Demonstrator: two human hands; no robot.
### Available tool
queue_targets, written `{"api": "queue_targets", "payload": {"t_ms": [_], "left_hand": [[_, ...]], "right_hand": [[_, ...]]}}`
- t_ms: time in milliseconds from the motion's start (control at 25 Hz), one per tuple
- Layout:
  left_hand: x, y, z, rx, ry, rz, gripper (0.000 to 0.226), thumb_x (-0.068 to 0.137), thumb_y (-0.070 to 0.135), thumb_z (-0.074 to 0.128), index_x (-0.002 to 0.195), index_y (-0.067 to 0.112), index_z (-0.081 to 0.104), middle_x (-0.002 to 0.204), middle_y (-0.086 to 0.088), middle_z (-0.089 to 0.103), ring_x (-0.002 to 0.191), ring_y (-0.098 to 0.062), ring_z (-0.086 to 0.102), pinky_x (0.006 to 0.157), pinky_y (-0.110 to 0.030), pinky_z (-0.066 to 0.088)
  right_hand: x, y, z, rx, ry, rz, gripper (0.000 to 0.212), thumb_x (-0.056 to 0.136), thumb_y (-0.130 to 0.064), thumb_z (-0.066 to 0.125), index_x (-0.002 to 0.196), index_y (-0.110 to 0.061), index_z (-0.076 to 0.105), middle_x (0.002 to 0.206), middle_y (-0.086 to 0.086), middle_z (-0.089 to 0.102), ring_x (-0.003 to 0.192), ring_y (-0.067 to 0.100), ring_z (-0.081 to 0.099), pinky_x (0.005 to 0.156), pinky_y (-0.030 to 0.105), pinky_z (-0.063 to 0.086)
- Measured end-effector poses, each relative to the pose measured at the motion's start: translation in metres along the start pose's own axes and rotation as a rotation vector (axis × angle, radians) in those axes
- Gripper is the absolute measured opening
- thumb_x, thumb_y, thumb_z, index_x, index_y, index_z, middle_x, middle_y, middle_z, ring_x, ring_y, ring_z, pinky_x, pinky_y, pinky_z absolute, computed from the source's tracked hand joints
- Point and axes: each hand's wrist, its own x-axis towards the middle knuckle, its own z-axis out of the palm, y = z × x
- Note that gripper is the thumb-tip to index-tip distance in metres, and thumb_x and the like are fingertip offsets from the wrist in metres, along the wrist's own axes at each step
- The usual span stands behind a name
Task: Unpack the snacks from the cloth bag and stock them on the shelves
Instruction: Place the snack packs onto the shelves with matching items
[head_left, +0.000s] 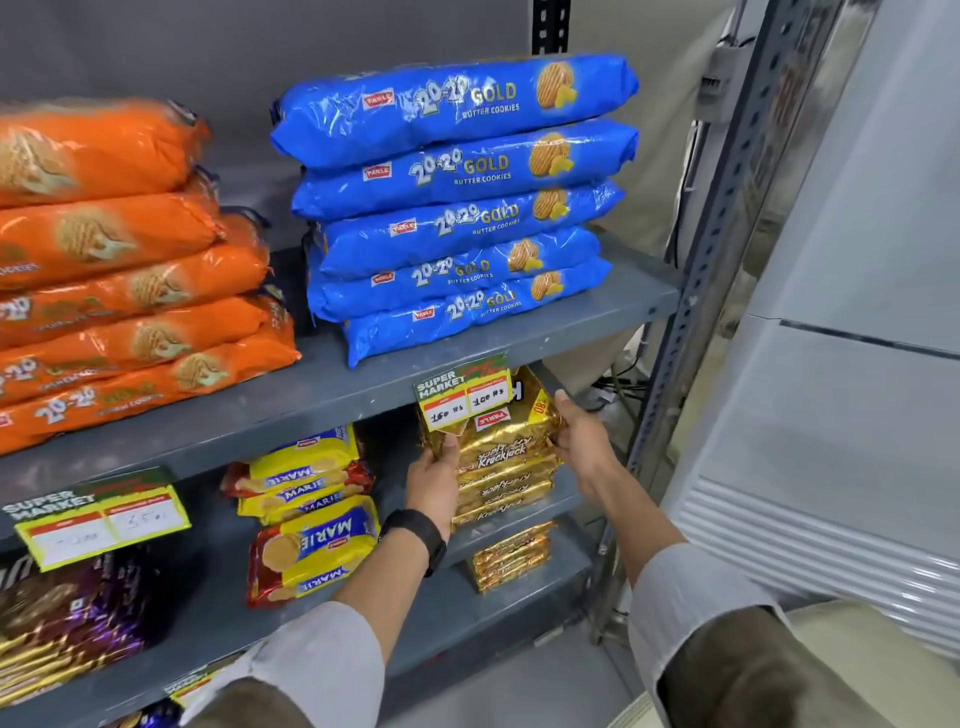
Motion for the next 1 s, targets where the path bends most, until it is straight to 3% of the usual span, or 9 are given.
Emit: {"api": "queue_targets", "payload": {"t_ms": [120,280,360,400,480,600,840,920,1000], "left_hand": [[0.005,-0.006,-0.001,0.03,-0.028,0.016,0.046,0.1,0.049,0.054,0.132,0.016,0.06,0.126,-0.004,0.064,0.114,-0.023,0.058,0.095,-0.035,0.04],[0.001,-0.01,-0.002,0.047,-0.039,0.026,0.047,0.1,0.053,0.051,0.136,0.023,0.057,0.123,0.001,0.062,0.116,-0.022,0.056,0.092,-0.033,0.036],[-0.003,-0.008,-0.006,0.072,-0.064,0.03,0.058,0.099,0.057,0.049,0.147,0.026,0.047,0.137,-0.001,0.059,0.124,-0.024,0.054,0.096,-0.035,0.037],[-0.006,-0.006,-0.01,0.09,-0.064,0.032,0.066,0.098,0.061,0.047,0.153,0.027,0.038,0.146,-0.002,0.054,0.131,-0.026,0.052,0.099,-0.035,0.038],[-0.018,-0.006,-0.023,0.145,-0.033,0.049,0.076,0.098,0.065,0.041,0.161,0.026,0.022,0.158,-0.004,0.042,0.144,-0.029,0.041,0.104,-0.037,0.035],[-0.058,-0.035,-0.041,0.21,-0.019,0.142,0.075,0.102,0.06,0.037,0.163,0.024,0.013,0.167,0.0,0.026,0.153,-0.024,0.026,0.116,-0.035,0.025],[-0.192,-0.124,0.007,0.354,-0.678,0.334,0.074,0.096,0.064,0.045,0.16,0.036,0.021,0.155,0.024,0.027,0.144,0.001,0.031,0.112,-0.017,0.027],[-0.25,-0.155,0.04,0.459,-0.919,0.387,0.07,0.1,0.057,0.044,0.161,0.032,0.021,0.155,0.022,0.03,0.14,0.005,0.032,0.105,-0.006,0.026],[-0.305,-0.194,0.06,0.555,-1.085,0.389,0.064,0.104,0.049,0.043,0.161,0.028,0.022,0.157,0.014,0.035,0.139,0.002,0.038,0.105,-0.009,0.026]], "right_hand": [[0.003,0.006,0.001,0.07,0.027,0.007,0.036,0.106,-0.046,0.049,0.097,-0.021,0.073,0.088,-0.004,0.082,0.081,0.012,0.077,0.08,0.029,0.054],[-0.006,0.009,0.004,0.102,0.011,0.003,0.042,0.106,-0.051,0.046,0.104,-0.019,0.074,0.1,0.001,0.082,0.091,0.013,0.077,0.085,0.03,0.052],[-0.014,0.008,0.004,0.071,0.005,-0.01,0.047,0.104,-0.058,0.045,0.114,-0.021,0.073,0.12,0.004,0.077,0.106,0.015,0.073,0.09,0.032,0.05],[-0.018,0.007,0.002,0.057,0.014,-0.015,0.053,0.103,-0.061,0.044,0.126,-0.02,0.069,0.136,0.005,0.069,0.121,0.017,0.066,0.1,0.035,0.048],[-0.038,0.009,-0.006,0.043,0.067,-0.041,0.07,0.1,-0.065,0.045,0.154,-0.02,0.045,0.16,0.002,0.043,0.148,0.024,0.04,0.121,0.043,0.029],[-0.097,0.026,-0.024,-0.113,0.217,-0.214,0.077,0.099,-0.066,0.046,0.162,-0.024,0.029,0.168,-0.001,0.03,0.155,0.021,0.026,0.128,0.045,0.018],[-0.289,0.11,-0.103,-0.584,0.577,-0.337,0.073,0.104,-0.057,0.045,0.164,-0.025,0.02,0.172,-0.005,0.016,0.159,0.011,0.004,0.13,0.035,0.007],[-0.381,0.151,-0.137,-0.604,0.754,-0.255,0.072,0.104,-0.055,0.047,0.164,-0.024,0.021,0.172,-0.005,0.016,0.159,0.01,0.005,0.129,0.031,0.007],[-0.467,0.198,-0.162,-0.58,0.889,-0.165,0.073,0.103,-0.059,0.046,0.164,-0.028,0.022,0.172,-0.008,0.018,0.158,0.007,0.007,0.123,0.02,0.008]]}}
